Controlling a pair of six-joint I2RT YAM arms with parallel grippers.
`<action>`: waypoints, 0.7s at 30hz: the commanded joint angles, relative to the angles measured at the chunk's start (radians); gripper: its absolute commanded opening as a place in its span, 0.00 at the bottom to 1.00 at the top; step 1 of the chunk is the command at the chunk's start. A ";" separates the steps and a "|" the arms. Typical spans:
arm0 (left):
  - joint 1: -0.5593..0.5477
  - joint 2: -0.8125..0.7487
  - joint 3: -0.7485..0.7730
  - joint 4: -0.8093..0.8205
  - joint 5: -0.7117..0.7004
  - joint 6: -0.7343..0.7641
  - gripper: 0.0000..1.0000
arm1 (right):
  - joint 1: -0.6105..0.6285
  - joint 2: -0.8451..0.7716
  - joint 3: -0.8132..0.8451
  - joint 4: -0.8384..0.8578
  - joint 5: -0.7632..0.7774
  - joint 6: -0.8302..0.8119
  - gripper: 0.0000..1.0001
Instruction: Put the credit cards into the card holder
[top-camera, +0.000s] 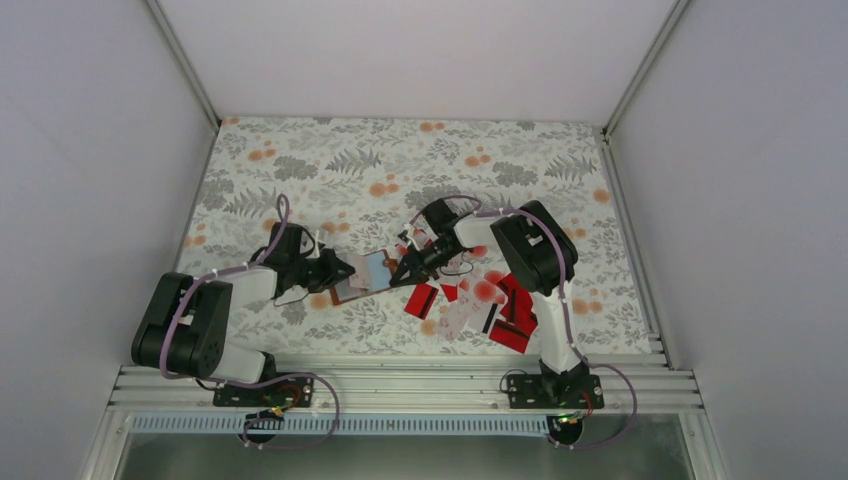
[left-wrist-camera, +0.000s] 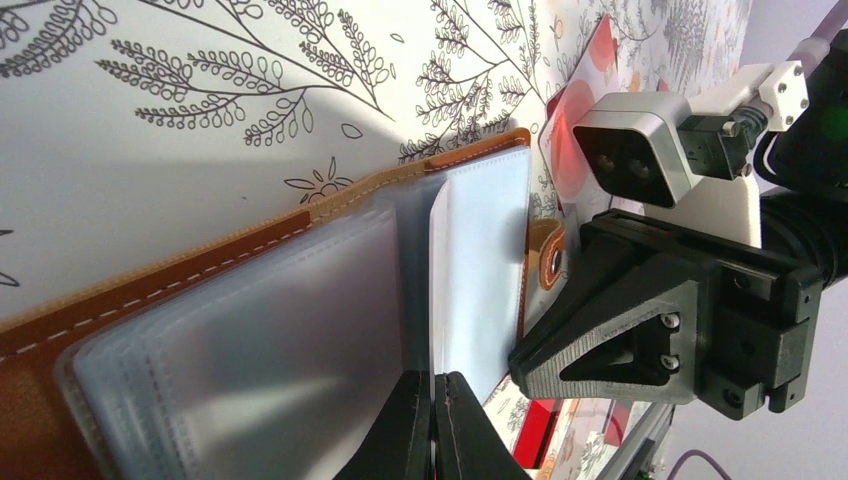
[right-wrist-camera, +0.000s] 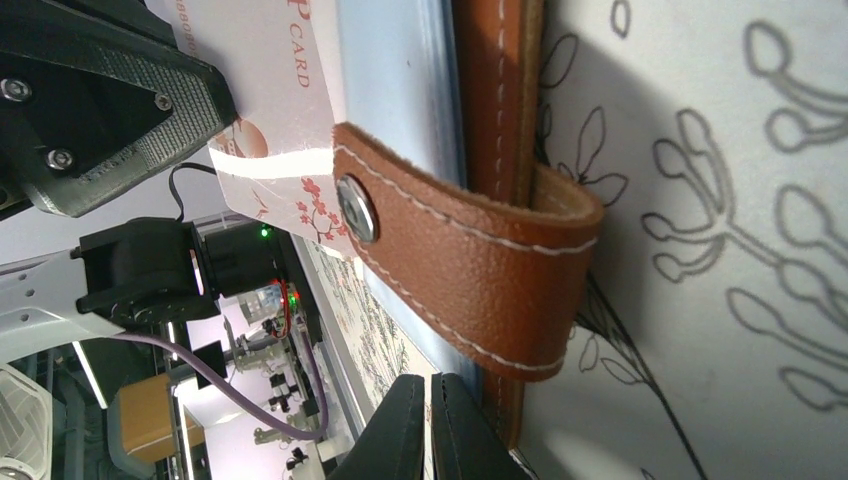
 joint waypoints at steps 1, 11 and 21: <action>0.003 -0.003 -0.009 -0.010 -0.031 0.053 0.02 | -0.003 0.036 -0.048 -0.085 0.104 -0.014 0.04; -0.012 0.012 -0.028 0.059 -0.035 0.041 0.02 | -0.002 0.041 -0.050 -0.090 0.099 -0.020 0.04; -0.050 -0.012 -0.055 0.111 -0.067 0.015 0.02 | -0.002 0.041 -0.057 -0.092 0.099 -0.024 0.04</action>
